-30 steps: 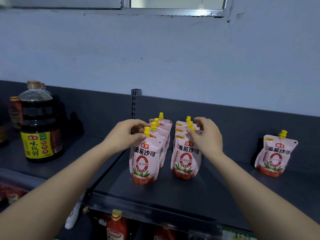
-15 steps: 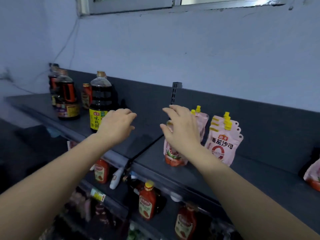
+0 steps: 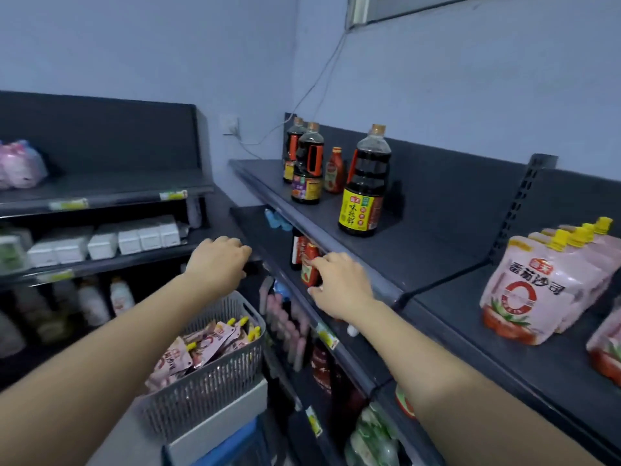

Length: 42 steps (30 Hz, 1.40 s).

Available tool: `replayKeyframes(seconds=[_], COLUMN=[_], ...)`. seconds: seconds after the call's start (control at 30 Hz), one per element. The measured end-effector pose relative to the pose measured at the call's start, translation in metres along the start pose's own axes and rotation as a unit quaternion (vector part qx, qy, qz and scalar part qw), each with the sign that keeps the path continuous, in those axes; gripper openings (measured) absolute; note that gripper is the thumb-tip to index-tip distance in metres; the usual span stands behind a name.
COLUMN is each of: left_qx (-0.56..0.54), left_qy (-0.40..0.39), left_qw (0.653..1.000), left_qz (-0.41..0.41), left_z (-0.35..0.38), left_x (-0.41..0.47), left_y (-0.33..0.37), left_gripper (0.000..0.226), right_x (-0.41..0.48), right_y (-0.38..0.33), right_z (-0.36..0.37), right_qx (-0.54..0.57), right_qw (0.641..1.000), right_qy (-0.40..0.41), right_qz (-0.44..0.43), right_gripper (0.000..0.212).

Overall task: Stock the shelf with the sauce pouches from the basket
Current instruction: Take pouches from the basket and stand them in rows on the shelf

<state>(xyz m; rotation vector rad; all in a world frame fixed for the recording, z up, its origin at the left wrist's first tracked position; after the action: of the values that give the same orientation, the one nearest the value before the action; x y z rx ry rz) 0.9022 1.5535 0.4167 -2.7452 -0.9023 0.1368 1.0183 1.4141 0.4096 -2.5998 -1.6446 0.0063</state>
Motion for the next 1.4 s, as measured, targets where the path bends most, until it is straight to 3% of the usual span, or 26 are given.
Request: replayKeyframes(seconds=[0.27, 0.43, 0.57, 0.73, 1.17, 1.4], left_qx=[-0.010, -0.023, -0.041, -0.053, -0.145, -0.185], left_qy=[-0.085, -0.147, -0.182, -0.240, -0.356, -0.370], left_qw=[0.994, 0.986, 0.979, 0.965, 0.913, 0.899], left_qz=[-0.068, -0.080, -0.081, -0.089, -0.137, -0.146], left_z=[0.098, 0.163, 0.213, 0.273, 0.421, 0.479], left_x=[0.008, 0.026, 0.041, 0.062, 0.115, 0.127], left_y=[-0.101, -0.141, -0.163, -0.174, -0.174, -0.166], left_gripper=[0.039, 0.033, 0.032, 0.034, 0.043, 0.067], right_x=[0.089, 0.142, 0.174, 0.212, 0.324, 0.355], right_y=[-0.083, -0.114, -0.128, -0.135, -0.129, -0.126], right_z=[0.073, 0.126, 0.167, 0.212, 0.351, 0.416], right_qx=[0.016, 0.015, 0.035, 0.024, -0.007, -0.009], right_qw=[0.995, 0.987, 0.981, 0.971, 0.927, 0.910], right_qy=[-0.081, -0.151, -0.183, -0.228, -0.360, -0.404], right_qz=[-0.058, -0.057, -0.053, -0.061, -0.108, -0.097], right_gripper=[0.039, 0.050, 0.044, 0.035, 0.050, 0.057])
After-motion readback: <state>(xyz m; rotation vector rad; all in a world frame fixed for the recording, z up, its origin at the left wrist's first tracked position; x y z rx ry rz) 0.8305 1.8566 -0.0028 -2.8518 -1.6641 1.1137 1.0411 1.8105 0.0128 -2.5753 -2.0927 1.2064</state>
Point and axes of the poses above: each hand's wrist, its own x-axis towards the middle knuckle, its own z-axis out of the palm, y = z × x, the point moved 8 cm from there along x, towards the middle knuckle, and after that the axes turned 15 degrees about -y, right-handed, at the moved point
